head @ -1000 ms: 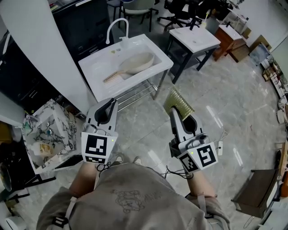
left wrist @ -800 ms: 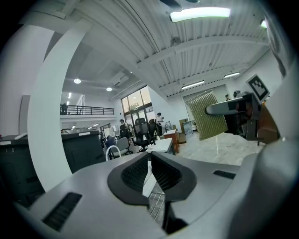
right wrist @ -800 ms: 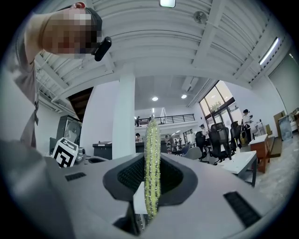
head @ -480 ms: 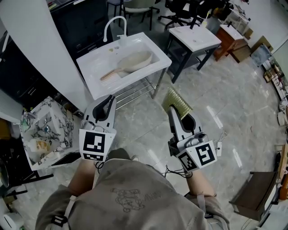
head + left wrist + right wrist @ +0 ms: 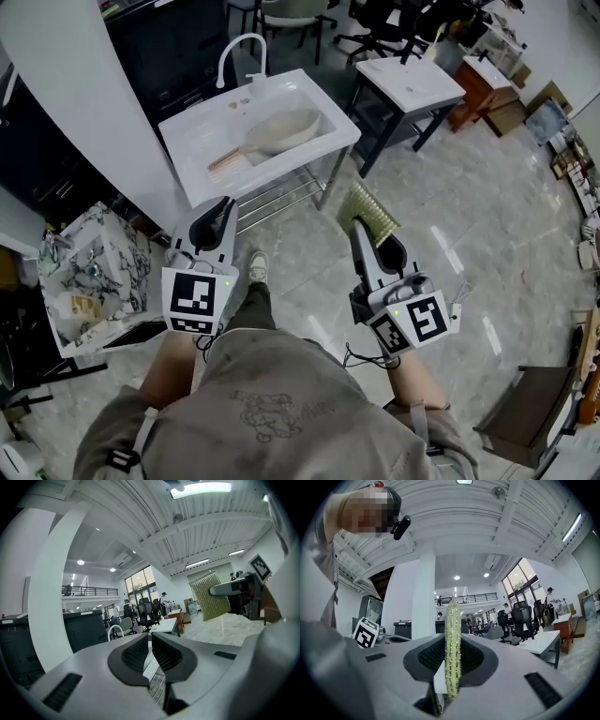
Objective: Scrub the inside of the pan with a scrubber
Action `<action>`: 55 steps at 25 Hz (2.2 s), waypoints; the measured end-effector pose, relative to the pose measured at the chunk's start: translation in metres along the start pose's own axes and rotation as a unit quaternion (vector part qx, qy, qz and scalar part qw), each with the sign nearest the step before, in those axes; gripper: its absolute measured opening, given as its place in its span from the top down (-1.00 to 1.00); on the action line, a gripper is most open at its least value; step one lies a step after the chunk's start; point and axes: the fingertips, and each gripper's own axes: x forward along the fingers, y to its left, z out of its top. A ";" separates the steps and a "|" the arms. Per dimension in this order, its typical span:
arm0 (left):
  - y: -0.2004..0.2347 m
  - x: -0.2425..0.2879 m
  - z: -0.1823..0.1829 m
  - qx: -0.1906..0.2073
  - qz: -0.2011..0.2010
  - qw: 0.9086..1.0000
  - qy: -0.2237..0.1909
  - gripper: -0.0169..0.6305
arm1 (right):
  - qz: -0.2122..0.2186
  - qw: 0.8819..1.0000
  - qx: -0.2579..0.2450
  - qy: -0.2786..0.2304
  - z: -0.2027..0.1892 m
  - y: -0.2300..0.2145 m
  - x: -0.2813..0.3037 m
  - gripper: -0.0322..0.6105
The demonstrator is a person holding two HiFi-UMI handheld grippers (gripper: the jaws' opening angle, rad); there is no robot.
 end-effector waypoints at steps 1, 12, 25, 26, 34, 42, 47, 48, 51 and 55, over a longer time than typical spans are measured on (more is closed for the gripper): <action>0.003 0.004 -0.002 -0.001 0.001 1.000 0.000 0.84 | -0.001 1.000 -0.001 0.000 -0.001 -0.002 0.004 0.68; 0.047 0.067 -0.026 -0.014 -0.002 1.000 0.013 0.84 | -0.005 1.000 -0.001 0.018 -0.020 -0.036 0.077 0.68; 0.121 0.166 -0.064 -0.036 -0.013 0.998 0.056 0.84 | -0.011 0.998 0.007 0.066 -0.052 -0.088 0.200 0.68; 0.128 0.173 -0.067 -0.038 -0.015 0.997 0.059 0.83 | -0.011 0.998 0.007 0.069 -0.054 -0.092 0.211 0.68; 0.177 0.238 -0.087 -0.045 -0.034 0.995 0.080 0.83 | -0.011 0.994 0.010 0.106 -0.076 -0.123 0.300 0.68; 0.212 0.296 -0.123 -0.063 -0.062 0.990 0.110 0.83 | -0.001 0.985 -0.016 0.170 -0.114 -0.155 0.382 0.68; 0.230 0.320 -0.148 -0.081 -0.075 0.986 0.122 0.83 | 0.005 0.975 -0.033 0.221 -0.152 -0.172 0.428 0.68; 0.232 0.324 -0.153 -0.083 -0.078 0.986 0.125 0.83 | 0.008 0.972 -0.036 0.232 -0.160 -0.175 0.436 0.68; 0.235 0.336 -0.169 -0.089 -0.086 0.982 0.146 0.83 | 0.016 0.963 -0.049 0.266 -0.185 -0.189 0.456 0.68; 0.235 0.347 -0.187 -0.092 -0.092 0.978 0.163 0.67 | 0.026 0.945 -0.066 0.319 -0.225 -0.211 0.479 0.68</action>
